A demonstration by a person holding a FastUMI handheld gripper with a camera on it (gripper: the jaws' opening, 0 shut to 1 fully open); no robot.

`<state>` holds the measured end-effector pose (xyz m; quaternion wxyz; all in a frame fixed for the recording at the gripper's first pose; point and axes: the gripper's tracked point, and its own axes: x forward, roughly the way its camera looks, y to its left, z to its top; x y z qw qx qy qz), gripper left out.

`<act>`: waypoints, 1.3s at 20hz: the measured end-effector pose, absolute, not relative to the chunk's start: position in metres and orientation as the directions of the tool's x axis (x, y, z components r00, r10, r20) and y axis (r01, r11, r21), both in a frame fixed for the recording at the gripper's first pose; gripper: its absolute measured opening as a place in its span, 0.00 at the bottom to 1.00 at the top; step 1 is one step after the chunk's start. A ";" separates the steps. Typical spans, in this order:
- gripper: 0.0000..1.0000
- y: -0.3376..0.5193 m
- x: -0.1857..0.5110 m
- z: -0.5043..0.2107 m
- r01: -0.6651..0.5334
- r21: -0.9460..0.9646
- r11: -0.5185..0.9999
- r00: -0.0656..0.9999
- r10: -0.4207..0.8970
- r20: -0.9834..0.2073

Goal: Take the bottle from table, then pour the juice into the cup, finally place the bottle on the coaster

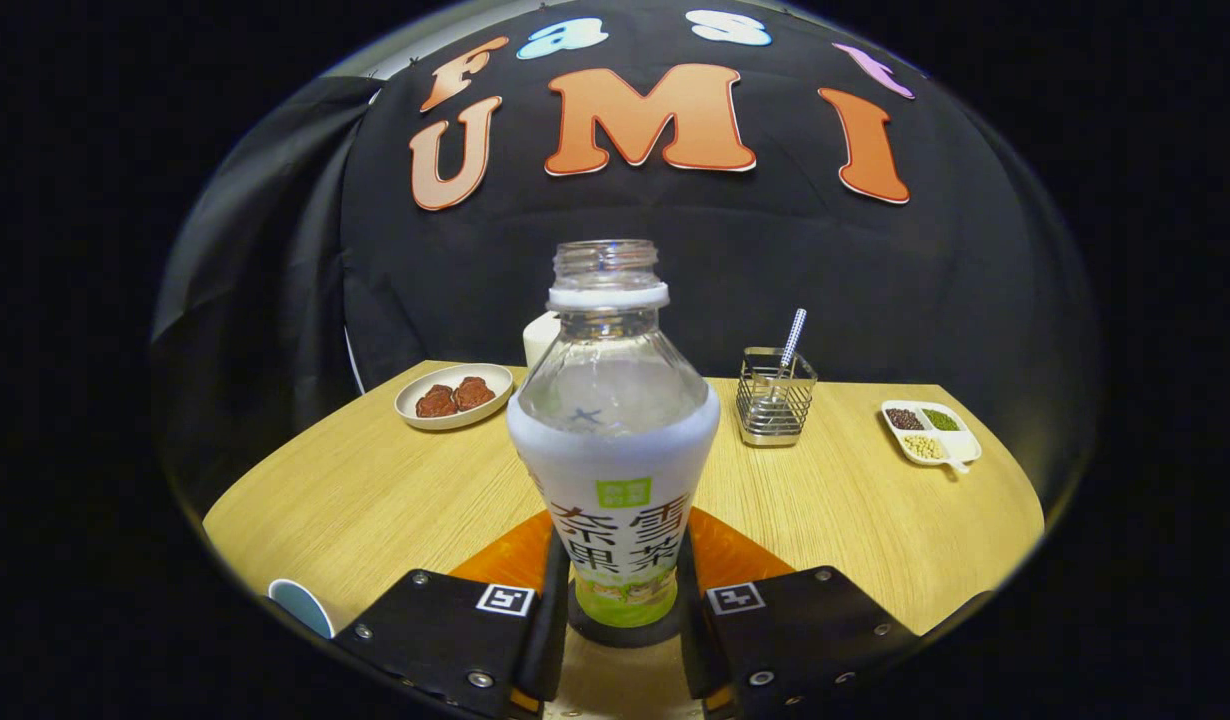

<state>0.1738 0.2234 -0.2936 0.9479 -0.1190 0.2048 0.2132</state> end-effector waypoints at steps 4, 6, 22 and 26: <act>0.52 0.221 0.170 -0.303 -0.464 -0.161 0.871 0.822 0.355 -0.446; 0.55 0.220 0.167 -0.307 -0.460 -0.158 0.873 0.821 0.352 -0.449; 0.98 0.213 0.145 -0.290 -0.440 -0.123 0.889 0.826 0.347 -0.443; 0.97 0.202 0.127 -0.236 -0.396 -0.125 0.910 0.859 0.320 -0.399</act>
